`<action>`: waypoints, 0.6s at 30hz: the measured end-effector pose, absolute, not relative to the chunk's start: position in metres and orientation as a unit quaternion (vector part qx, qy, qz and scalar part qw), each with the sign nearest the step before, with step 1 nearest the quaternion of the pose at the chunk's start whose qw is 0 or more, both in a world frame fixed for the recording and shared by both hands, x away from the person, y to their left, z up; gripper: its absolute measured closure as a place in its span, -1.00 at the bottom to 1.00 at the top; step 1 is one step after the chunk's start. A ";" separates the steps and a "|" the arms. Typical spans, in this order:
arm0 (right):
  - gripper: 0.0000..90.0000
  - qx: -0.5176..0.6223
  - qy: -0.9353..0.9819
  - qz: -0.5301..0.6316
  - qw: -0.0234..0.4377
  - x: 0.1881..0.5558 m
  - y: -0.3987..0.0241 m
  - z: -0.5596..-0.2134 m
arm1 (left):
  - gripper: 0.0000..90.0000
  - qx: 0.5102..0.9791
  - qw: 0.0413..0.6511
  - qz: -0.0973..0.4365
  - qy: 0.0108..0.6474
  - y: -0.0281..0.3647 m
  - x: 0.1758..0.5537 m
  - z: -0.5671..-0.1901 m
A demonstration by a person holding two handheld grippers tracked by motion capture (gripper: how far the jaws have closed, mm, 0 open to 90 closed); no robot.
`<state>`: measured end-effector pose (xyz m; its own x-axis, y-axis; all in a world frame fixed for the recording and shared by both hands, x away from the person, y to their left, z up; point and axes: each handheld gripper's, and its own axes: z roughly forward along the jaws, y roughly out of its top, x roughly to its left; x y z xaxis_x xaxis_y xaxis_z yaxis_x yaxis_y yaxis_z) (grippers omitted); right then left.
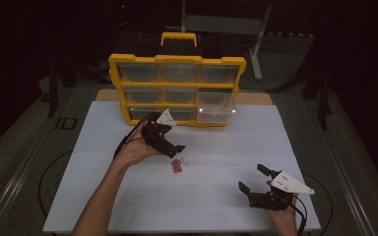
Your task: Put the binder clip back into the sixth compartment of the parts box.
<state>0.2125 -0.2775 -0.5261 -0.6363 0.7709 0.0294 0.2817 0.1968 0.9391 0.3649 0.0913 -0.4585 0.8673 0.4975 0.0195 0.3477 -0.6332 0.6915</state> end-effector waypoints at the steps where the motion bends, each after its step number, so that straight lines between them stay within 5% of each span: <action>1: -0.83 0.357 0.738 0.523 0.233 0.213 -0.277 -0.526 | -0.94 0.900 0.354 0.100 0.235 0.093 0.363 -0.466; 18: -0.83 0.356 0.739 0.522 0.234 0.212 -0.276 -0.526 | -0.84 0.919 0.315 0.060 0.229 0.091 0.354 -0.524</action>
<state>0.2121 -0.2764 -0.5264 -0.6377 0.7699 0.0252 0.2817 0.2026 0.9378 0.3537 0.0914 -0.5239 0.8878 0.4588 -0.0350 0.3836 -0.6960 0.6069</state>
